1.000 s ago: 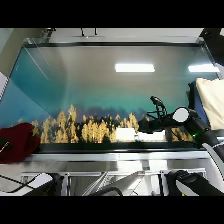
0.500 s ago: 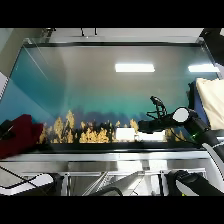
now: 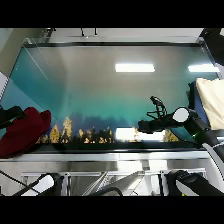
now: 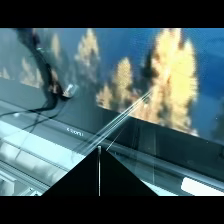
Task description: Fold the shirts.
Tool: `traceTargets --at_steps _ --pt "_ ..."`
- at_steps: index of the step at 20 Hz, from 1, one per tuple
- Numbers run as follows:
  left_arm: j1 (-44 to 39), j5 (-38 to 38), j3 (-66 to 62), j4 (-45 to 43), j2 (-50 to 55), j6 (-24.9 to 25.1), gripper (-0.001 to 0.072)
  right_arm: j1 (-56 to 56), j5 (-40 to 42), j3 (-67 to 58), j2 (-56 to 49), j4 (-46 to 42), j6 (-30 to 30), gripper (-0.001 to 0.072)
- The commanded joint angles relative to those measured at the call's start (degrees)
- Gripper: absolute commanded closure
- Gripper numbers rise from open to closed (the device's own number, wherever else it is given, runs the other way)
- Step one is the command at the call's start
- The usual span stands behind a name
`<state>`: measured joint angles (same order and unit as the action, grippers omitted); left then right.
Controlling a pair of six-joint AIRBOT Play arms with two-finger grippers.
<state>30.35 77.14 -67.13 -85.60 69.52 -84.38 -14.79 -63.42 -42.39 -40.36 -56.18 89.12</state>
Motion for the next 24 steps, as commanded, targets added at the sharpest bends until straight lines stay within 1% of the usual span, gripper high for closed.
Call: traceTargets --at_steps 1,3,5,8,15,16,17,18,19,20,21,24 --pt "4.8 -0.9 1.9 -1.5 -2.5 -0.2 0.0029 0.0 0.0 0.0 0.0 0.0 0.0 0.0695" --pt "9.6 -1.5 6.3 -1.4 -3.4 1.1 0.0029 0.0 0.3 0.0 -0.3 0.0 0.0 0.0695" --pt "12.6 -3.5 11.4 -1.4 -3.3 2.6 0.0029 0.0 0.0 0.0 -1.0 0.0 0.0 0.0695" --pt "13.5 -4.8 16.1 -1.5 -1.1 5.0 0.0029 0.0 0.1 0.0 -2.4 0.0 0.0 0.0695" --pt "13.4 -8.1 17.1 -1.4 4.2 4.5 0.0031 0.0 0.0 0.0 -3.6 0.0 0.0 0.0695" --pt "13.4 -8.3 17.1 -1.4 5.4 3.3 0.0060 0.0 0.0 0.0 -3.6 0.0 0.0 0.0695" --pt "13.4 -8.4 17.1 -1.4 6.5 2.8 0.0060 0.0 0.0 0.0 -3.6 0.2 0.0 0.0695" --pt "13.4 -8.3 17.1 -1.4 7.6 2.9 0.0153 0.0 0.0 0.0 -3.6 0.8 0.0 0.0695" --pt "13.4 -8.0 16.8 -1.4 8.3 2.9 0.0482 0.0 0.1 0.0 -3.6 1.4 0.0 0.0695" --pt "13.4 -7.2 15.8 -0.9 8.9 3.0 0.0697 0.0 0.0 0.0 -3.7 1.9 0.0 0.0695" --pt "13.3 -6.7 14.5 0.8 8.9 3.0 0.0696 0.0 0.0 0.0 -3.6 2.1 0.0 0.0695" --pt "11.6 -5.0 8.1 11.8 6.0 3.9 0.0696 0.0 0.0 0.0 -3.6 2.0 0.0 0.0695"
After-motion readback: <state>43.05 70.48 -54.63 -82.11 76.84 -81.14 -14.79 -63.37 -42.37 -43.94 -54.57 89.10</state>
